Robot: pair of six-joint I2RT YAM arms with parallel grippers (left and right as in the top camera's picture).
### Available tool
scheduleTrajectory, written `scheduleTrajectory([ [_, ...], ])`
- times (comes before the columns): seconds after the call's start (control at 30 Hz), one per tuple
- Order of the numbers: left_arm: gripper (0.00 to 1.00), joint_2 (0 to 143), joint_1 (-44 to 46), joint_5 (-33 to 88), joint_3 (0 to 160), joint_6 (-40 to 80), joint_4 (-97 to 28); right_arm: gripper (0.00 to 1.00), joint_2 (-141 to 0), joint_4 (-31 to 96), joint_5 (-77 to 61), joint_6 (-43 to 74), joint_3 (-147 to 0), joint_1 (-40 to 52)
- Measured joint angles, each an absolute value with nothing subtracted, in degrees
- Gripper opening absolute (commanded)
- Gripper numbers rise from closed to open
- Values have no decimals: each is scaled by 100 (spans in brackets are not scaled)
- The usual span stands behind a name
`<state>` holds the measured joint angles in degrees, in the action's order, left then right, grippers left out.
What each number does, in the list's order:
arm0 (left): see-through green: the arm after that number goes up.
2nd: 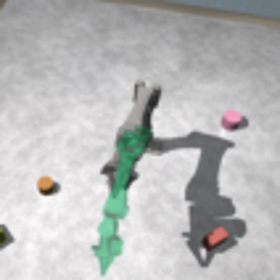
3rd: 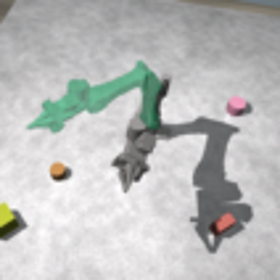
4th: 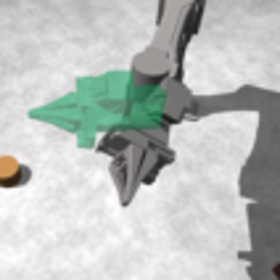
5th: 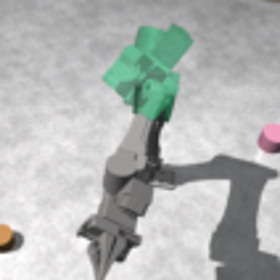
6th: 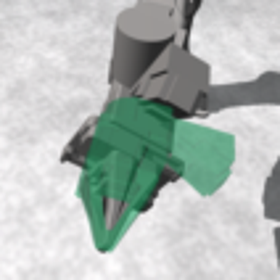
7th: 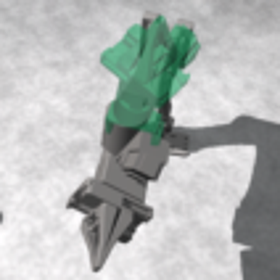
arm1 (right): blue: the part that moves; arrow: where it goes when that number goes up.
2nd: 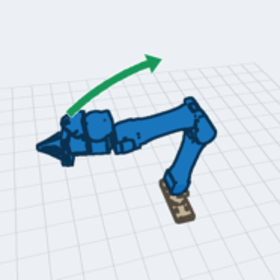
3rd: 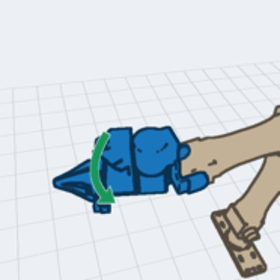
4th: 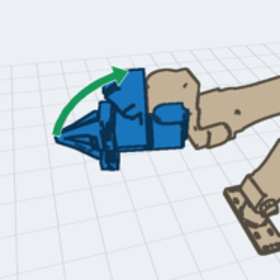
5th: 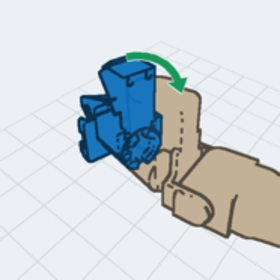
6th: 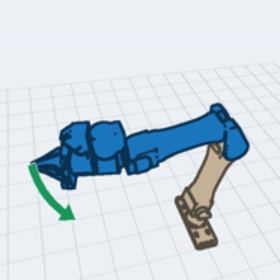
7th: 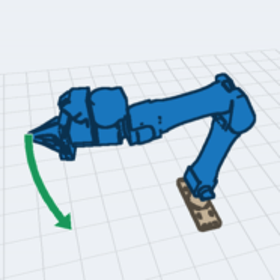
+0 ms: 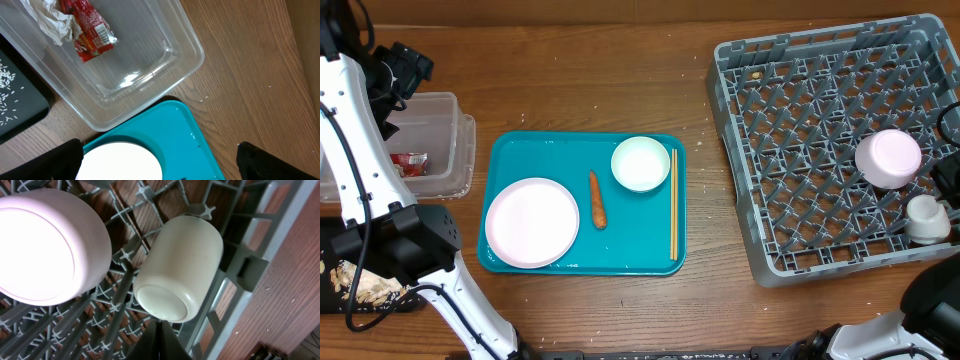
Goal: Sort waste into correct bins and load items into the dishwasher
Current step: 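Lower the cup upside down into the rack's lower right and release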
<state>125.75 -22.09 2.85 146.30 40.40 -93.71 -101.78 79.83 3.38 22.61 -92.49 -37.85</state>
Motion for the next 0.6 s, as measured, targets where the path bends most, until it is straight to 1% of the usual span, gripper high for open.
scheduleTrajectory([
  [0.17,100,12575,-2209,285,14630,4038,-9369,5,-10186,7898,316,2239,-8984,-3782],
  [0.33,100,12575,-2209,285,14630,4040,-9371,11,-10189,7889,318,2239,-8956,-3785],
  [0.6,100,12575,-2209,285,14630,4038,-9371,9,-10302,7725,320,2241,-8816,-3785],
])
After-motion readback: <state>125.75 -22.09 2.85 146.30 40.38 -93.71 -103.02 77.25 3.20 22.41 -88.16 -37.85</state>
